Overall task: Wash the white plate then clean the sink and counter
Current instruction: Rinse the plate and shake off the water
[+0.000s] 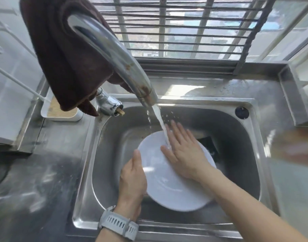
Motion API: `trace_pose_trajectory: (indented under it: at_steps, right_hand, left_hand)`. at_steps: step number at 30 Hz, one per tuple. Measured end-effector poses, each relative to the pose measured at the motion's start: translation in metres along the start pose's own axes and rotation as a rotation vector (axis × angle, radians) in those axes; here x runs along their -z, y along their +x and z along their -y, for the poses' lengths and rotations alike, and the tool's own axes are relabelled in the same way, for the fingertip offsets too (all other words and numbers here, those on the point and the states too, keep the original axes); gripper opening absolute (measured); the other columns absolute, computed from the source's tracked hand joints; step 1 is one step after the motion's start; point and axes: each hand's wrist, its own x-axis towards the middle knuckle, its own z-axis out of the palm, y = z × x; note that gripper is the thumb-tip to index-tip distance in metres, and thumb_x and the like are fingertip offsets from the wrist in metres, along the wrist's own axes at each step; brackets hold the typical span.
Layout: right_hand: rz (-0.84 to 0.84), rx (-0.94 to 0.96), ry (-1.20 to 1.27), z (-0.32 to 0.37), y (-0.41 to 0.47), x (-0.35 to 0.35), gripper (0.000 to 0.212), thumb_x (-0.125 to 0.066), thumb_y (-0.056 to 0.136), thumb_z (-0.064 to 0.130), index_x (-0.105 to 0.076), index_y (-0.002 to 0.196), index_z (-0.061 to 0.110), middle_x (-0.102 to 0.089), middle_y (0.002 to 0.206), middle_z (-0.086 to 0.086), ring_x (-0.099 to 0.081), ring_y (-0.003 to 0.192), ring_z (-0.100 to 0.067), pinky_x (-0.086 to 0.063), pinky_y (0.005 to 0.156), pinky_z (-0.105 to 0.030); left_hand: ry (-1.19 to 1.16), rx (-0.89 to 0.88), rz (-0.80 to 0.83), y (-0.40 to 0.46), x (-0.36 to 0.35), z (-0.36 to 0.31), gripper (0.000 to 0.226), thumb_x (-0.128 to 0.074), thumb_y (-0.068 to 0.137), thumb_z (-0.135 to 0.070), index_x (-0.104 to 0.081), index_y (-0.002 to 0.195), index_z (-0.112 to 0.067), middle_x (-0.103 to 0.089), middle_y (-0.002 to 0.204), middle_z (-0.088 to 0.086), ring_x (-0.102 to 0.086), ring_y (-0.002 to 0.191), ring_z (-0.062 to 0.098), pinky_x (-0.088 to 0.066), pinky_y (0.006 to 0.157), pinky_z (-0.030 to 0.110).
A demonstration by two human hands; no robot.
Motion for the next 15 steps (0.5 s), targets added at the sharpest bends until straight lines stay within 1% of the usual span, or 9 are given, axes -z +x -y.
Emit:
trace_pose_trajectory:
  at_steps: [2,4,5,7,9,11,12,13,15]
  right_hand:
    - [0.12,-0.021,0.026,0.001,-0.038,-0.001,0.069,-0.005,0.1,0.058,0.017,0.157,0.026,0.028,0.162,0.003,0.025,0.15,-0.014,0.007,0.125,-0.037]
    - [0.208,0.124,0.155,0.03,-0.067,0.004,0.063,-0.008,0.103,0.053,0.023,0.154,0.033,0.036,0.159,0.01,0.035,0.144,-0.007,0.012,0.124,-0.035]
    - [0.225,0.2,0.217,0.044,-0.068,0.004,0.06,-0.011,0.105,0.049,0.022,0.154,0.035,0.036,0.158,0.013,0.037,0.143,-0.004,0.016,0.123,-0.033]
    - [0.123,0.281,0.205,0.058,-0.043,0.003,0.059,-0.014,0.107,0.042,0.015,0.157,0.03,0.029,0.161,0.012,0.032,0.145,-0.003,0.014,0.123,-0.031]
    - [0.014,0.227,0.135,0.045,-0.011,0.006,0.061,-0.015,0.106,0.046,0.009,0.159,0.027,0.024,0.163,0.01,0.025,0.149,-0.007,0.005,0.125,-0.036]
    - [0.04,0.07,0.08,0.022,-0.008,0.009,0.065,-0.012,0.103,0.052,0.012,0.158,0.026,0.024,0.163,0.007,0.025,0.149,-0.009,0.001,0.125,-0.039]
    - [0.085,0.015,0.081,0.017,-0.02,0.009,0.067,-0.011,0.103,0.055,0.016,0.157,0.026,0.028,0.162,0.007,0.029,0.148,-0.009,0.003,0.125,-0.038]
    - [0.143,0.012,0.1,0.021,-0.035,0.009,0.067,-0.009,0.102,0.056,0.02,0.155,0.028,0.034,0.159,0.008,0.034,0.145,-0.007,0.007,0.124,-0.037]
    - [0.197,0.153,0.14,0.046,-0.06,0.014,0.064,-0.008,0.102,0.054,0.024,0.153,0.033,0.039,0.156,0.011,0.04,0.141,-0.005,0.016,0.122,-0.035]
  left_hand:
    - [-0.009,-0.027,-0.039,0.005,0.004,-0.004,0.048,-0.037,0.104,-0.056,-0.073,0.106,-0.023,-0.078,0.099,0.0,-0.074,0.095,0.022,-0.061,0.084,0.039]
    - [0.021,-0.059,-0.045,0.01,0.001,-0.004,0.05,-0.036,0.103,-0.059,-0.073,0.105,-0.025,-0.077,0.102,-0.003,-0.072,0.099,0.018,-0.059,0.09,0.041]
    - [0.029,-0.068,-0.033,0.01,-0.002,-0.002,0.051,-0.036,0.103,-0.059,-0.074,0.109,-0.026,-0.078,0.105,-0.006,-0.072,0.103,0.015,-0.057,0.097,0.042]
    - [0.016,-0.068,-0.017,0.007,-0.007,0.0,0.047,-0.038,0.104,-0.057,-0.073,0.12,-0.03,-0.077,0.112,-0.012,-0.069,0.111,0.008,-0.052,0.105,0.039]
    - [-0.032,-0.056,-0.028,0.007,-0.001,-0.002,0.047,-0.04,0.104,-0.054,-0.073,0.119,-0.025,-0.077,0.111,-0.009,-0.07,0.107,0.009,-0.056,0.098,0.037]
    - [-0.056,-0.059,-0.062,0.009,0.008,-0.008,0.044,-0.04,0.104,-0.053,-0.073,0.101,-0.025,-0.077,0.096,-0.008,-0.073,0.09,0.01,-0.058,0.074,0.03]
    - [-0.055,-0.07,-0.065,0.01,0.011,-0.01,0.044,-0.039,0.104,-0.053,-0.072,0.097,-0.026,-0.076,0.092,-0.008,-0.072,0.086,0.009,-0.056,0.069,0.028]
    - [-0.045,-0.085,-0.054,0.01,0.01,-0.011,0.044,-0.039,0.104,-0.054,-0.071,0.098,-0.025,-0.076,0.093,-0.007,-0.072,0.087,0.01,-0.056,0.071,0.028]
    - [-0.04,-0.093,-0.034,0.009,0.004,-0.009,0.043,-0.04,0.104,-0.053,-0.072,0.1,-0.025,-0.076,0.097,-0.012,-0.071,0.094,0.005,-0.054,0.081,0.027]
